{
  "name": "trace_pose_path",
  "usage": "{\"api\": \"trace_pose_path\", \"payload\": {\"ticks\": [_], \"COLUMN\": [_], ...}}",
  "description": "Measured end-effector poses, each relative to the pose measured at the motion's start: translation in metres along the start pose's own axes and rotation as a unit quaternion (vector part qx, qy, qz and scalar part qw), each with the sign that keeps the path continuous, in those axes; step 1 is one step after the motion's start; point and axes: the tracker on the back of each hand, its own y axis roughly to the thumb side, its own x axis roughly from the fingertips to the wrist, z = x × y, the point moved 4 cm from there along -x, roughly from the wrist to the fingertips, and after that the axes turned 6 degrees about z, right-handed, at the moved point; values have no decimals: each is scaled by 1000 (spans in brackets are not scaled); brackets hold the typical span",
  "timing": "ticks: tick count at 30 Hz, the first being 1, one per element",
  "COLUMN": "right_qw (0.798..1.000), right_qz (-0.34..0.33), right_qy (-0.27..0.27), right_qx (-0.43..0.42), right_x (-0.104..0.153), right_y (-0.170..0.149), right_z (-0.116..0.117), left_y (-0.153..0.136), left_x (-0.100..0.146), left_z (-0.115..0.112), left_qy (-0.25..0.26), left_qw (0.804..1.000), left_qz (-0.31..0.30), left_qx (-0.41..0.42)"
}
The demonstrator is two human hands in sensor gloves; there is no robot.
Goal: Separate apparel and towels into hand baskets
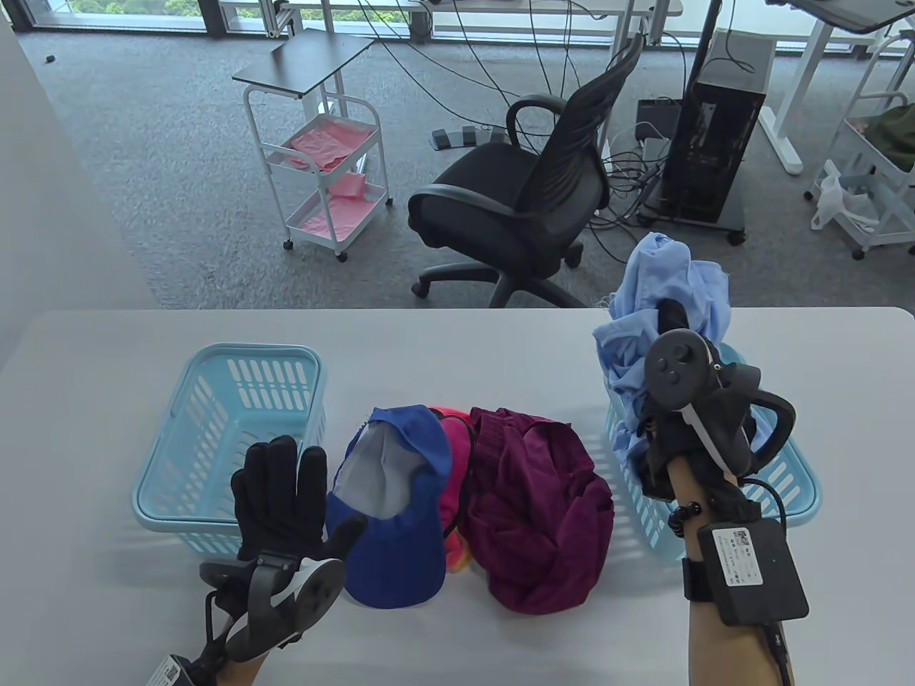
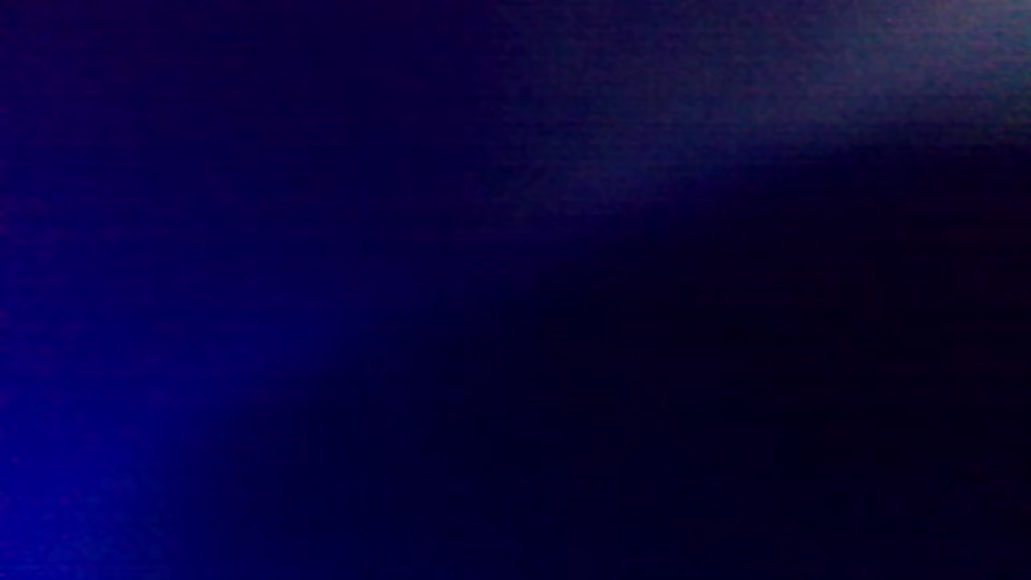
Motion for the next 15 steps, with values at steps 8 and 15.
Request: {"api": "trace_pose_path", "payload": {"ticks": [8,15], "right_qw": [994,971], "right_qz": [33,52], "right_qy": [81,180], "right_qx": [67,147], "right_x": [-24,-42], "right_y": [-32,-46], "right_z": [54,112], "left_y": [1,4], "left_x": [0,1], "left_z": [1,3], "left_qy": [0,2], "left_qw": [1000,1000], "left_qz": [-1,-3], "left_qx": [-6,-9]}}
